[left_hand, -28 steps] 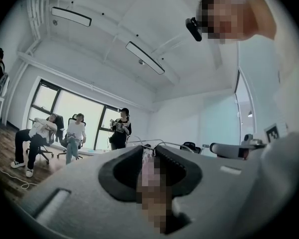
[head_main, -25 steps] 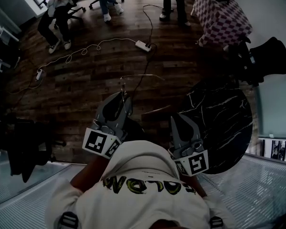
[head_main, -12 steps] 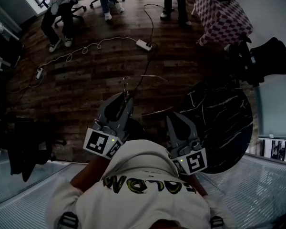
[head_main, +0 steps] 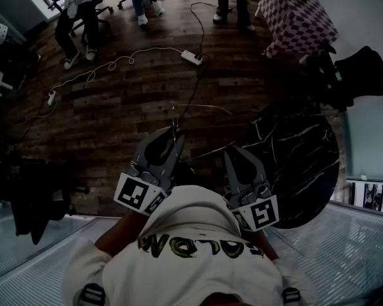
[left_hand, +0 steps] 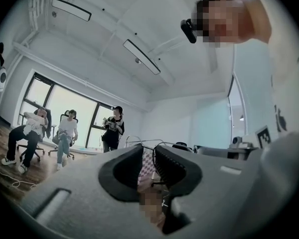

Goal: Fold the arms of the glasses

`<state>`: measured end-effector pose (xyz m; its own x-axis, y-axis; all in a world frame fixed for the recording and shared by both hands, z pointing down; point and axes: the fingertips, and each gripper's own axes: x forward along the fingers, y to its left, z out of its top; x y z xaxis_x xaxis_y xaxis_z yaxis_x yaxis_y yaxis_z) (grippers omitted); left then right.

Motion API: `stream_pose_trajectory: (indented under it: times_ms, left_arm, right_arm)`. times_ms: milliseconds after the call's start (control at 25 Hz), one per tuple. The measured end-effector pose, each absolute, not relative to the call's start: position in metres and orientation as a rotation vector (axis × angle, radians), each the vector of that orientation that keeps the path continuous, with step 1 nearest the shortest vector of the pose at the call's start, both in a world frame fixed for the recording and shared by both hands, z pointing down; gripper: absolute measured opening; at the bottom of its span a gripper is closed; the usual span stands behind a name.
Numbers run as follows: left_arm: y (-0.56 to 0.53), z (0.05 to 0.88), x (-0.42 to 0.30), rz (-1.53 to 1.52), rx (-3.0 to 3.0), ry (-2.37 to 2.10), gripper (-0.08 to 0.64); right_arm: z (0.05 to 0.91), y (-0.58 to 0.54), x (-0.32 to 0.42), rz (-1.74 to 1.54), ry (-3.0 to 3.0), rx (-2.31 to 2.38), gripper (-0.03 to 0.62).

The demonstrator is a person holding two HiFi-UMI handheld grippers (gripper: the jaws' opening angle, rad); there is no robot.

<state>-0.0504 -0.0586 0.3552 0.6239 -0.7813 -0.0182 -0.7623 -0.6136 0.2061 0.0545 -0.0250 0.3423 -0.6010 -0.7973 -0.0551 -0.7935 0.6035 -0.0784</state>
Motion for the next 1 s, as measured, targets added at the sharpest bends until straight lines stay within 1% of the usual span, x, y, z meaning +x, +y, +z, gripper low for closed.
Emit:
stream_pose_trajectory:
  times_ms: [1000]
  left_arm:
    - [-0.038, 0.342, -0.023, -0.19, 2.746, -1.101, 0.081]
  right_arm:
    - [0.338, -0.028, 0.047, -0.045, 2.746, -1.328, 0.038]
